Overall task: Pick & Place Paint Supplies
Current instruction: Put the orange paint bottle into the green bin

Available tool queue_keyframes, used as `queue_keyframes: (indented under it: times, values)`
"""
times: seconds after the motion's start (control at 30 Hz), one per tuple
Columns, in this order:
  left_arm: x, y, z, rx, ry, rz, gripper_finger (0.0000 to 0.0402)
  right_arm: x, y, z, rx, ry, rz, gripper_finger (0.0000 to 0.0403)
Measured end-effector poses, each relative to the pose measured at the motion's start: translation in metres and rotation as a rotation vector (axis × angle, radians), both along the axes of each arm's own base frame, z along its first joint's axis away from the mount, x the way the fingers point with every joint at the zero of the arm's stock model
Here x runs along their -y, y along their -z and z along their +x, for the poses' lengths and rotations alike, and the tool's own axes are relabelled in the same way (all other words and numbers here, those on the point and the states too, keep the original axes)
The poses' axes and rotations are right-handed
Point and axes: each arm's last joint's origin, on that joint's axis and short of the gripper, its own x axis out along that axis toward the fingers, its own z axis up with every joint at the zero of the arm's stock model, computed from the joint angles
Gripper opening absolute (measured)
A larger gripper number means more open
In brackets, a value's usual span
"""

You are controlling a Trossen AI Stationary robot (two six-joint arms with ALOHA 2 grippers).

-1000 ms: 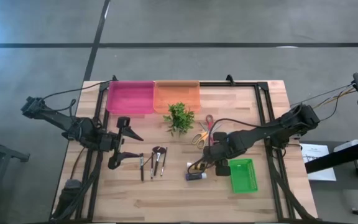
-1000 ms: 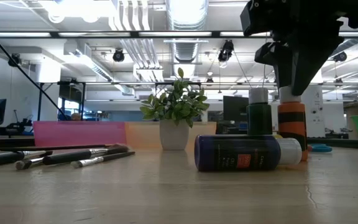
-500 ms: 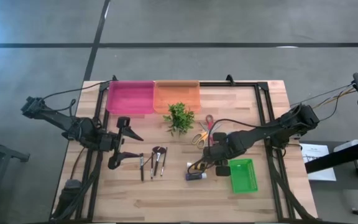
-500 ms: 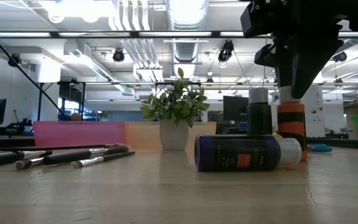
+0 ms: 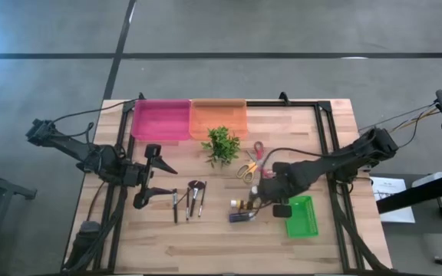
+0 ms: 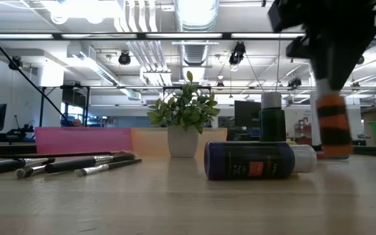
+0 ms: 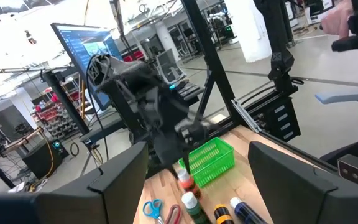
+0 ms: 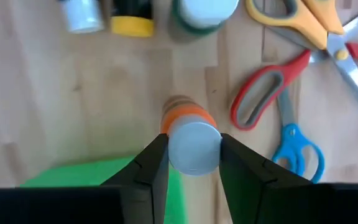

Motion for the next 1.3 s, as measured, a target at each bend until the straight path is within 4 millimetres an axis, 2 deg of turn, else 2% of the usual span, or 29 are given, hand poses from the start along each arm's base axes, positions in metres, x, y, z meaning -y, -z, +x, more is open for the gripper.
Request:
queue_keyframes:
  times: [0.13,0.27,0.43,0.53,0.67,1.0,1.3]
  values:
    - [0.000,0.000,0.000,-0.001,0.000,-0.003,0.0287,-0.011,-0.025,-0.016,0.081,0.047,0.055,0.0107]
    - [0.000,0.001,0.000,-0.005,0.000,-0.003,0.0287,-0.022,-0.050,-0.040,0.154,0.127,0.127,0.0107]
    - [0.000,0.006,0.001,-0.006,0.000,-0.001,0.0287,-0.032,-0.060,-0.077,0.105,0.248,0.142,0.0107]
    - [0.000,0.005,0.000,0.000,0.000,-0.003,0.0287,-0.042,-0.059,-0.091,0.096,0.297,0.124,0.0107]
    - [0.000,0.005,0.000,0.004,0.000,-0.005,0.0287,-0.059,-0.054,-0.099,0.095,0.324,0.117,0.0107]
    - [0.000,0.004,0.001,0.004,0.000,-0.013,0.0287,-0.099,-0.029,-0.111,0.032,0.377,0.056,0.0107]
    - [0.001,0.010,0.001,0.018,0.008,-0.036,0.0287,-0.120,-0.014,-0.119,0.015,0.394,0.020,0.0107]
